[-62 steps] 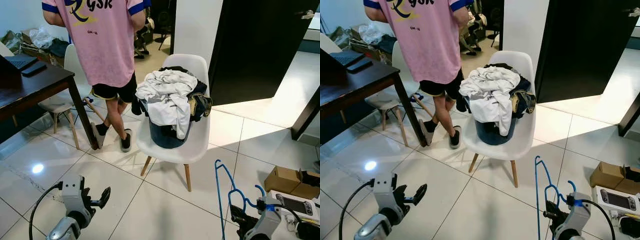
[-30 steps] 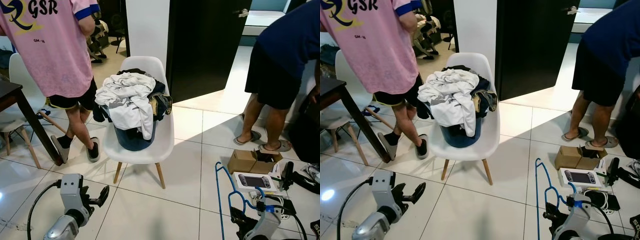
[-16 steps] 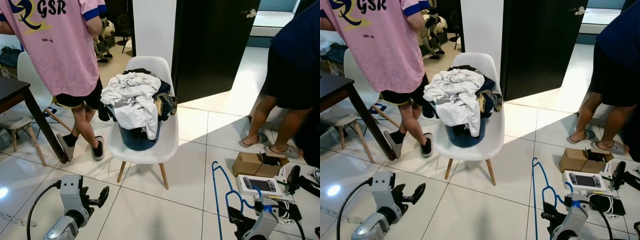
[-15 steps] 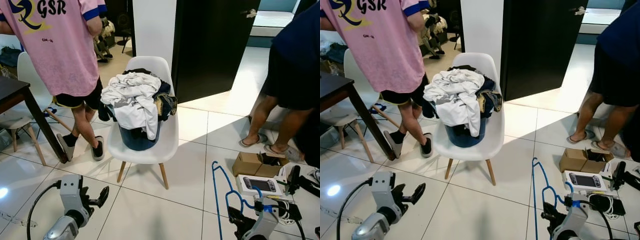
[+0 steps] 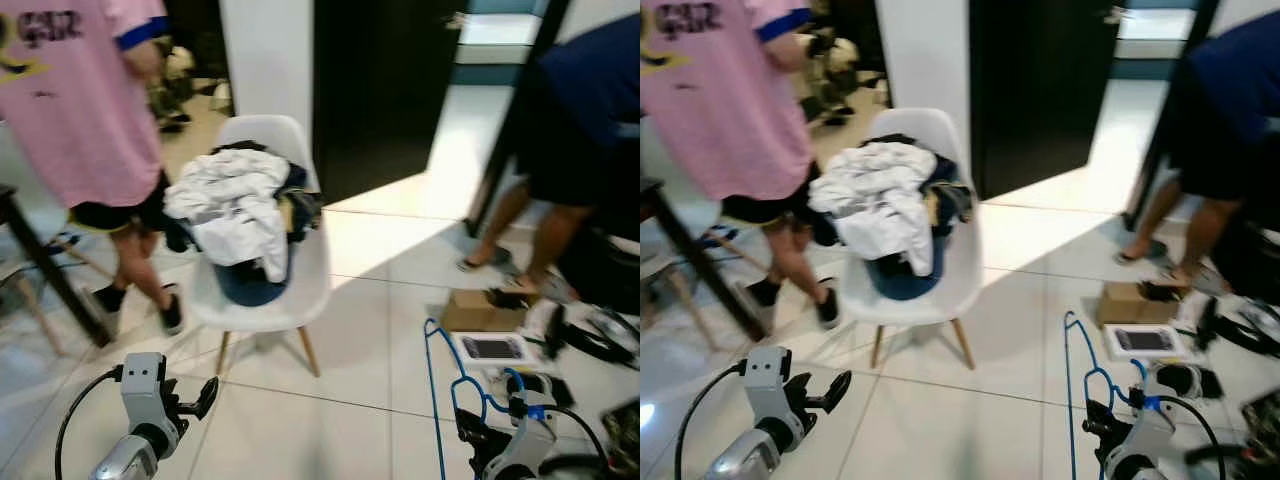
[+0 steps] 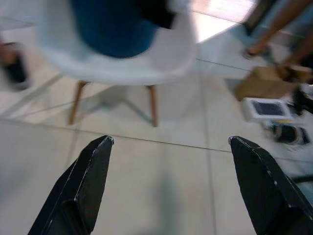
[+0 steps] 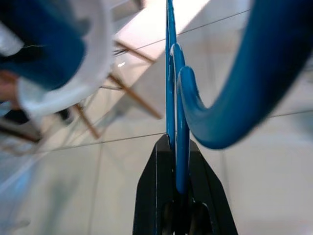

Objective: Hang hanger

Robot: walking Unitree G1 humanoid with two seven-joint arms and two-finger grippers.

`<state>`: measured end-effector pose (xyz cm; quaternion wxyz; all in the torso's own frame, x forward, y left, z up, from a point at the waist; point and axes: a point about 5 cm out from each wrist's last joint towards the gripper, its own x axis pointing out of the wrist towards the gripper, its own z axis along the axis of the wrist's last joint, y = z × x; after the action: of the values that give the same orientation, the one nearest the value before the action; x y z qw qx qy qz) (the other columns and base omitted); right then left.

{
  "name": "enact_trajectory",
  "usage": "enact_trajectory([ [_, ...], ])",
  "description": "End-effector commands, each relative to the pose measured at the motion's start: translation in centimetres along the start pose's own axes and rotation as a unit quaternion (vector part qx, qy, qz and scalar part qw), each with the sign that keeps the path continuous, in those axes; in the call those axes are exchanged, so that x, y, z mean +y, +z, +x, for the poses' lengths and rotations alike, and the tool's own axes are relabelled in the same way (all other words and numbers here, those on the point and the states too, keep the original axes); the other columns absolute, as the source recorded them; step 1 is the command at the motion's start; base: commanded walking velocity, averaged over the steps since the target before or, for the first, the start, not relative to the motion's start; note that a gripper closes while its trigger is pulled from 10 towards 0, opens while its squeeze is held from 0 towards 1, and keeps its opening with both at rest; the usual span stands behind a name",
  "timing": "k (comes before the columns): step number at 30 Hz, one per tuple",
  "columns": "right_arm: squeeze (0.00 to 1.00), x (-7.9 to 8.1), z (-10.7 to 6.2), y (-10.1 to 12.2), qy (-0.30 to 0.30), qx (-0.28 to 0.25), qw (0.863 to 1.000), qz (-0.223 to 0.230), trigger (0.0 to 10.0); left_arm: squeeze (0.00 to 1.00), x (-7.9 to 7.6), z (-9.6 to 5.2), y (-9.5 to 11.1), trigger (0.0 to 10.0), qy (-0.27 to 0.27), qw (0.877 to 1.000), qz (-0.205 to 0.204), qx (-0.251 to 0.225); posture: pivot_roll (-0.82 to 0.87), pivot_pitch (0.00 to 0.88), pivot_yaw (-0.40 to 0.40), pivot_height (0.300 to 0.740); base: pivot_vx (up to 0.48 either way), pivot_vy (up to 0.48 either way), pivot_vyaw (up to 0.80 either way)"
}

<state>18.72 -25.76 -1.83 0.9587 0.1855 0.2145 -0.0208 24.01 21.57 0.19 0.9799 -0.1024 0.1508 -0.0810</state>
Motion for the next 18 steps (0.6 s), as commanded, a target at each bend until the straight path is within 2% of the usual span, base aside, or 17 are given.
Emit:
enact_trajectory([
  [1, 0.0, 0.5, 0.36, 0.04, 0.007, -0.002, 1.0, 0.006, 10.0, 0.0, 0.61, -0.63, -0.49, 10.0, 0.012, 1.0, -0.004, 0.009, -0.01, 0.0, 0.005, 0.74, 0.0, 0.0, 0.0],
  [18, 0.0, 0.59, 0.48, 0.2, 0.008, -0.008, 1.0, 0.003, 10.0, 0.0, 0.67, -0.52, -0.32, 10.0, 0.009, 1.0, 0.001, 0.008, -0.01, 0.0, 0.01, 0.74, 0.0, 0.0, 0.0],
])
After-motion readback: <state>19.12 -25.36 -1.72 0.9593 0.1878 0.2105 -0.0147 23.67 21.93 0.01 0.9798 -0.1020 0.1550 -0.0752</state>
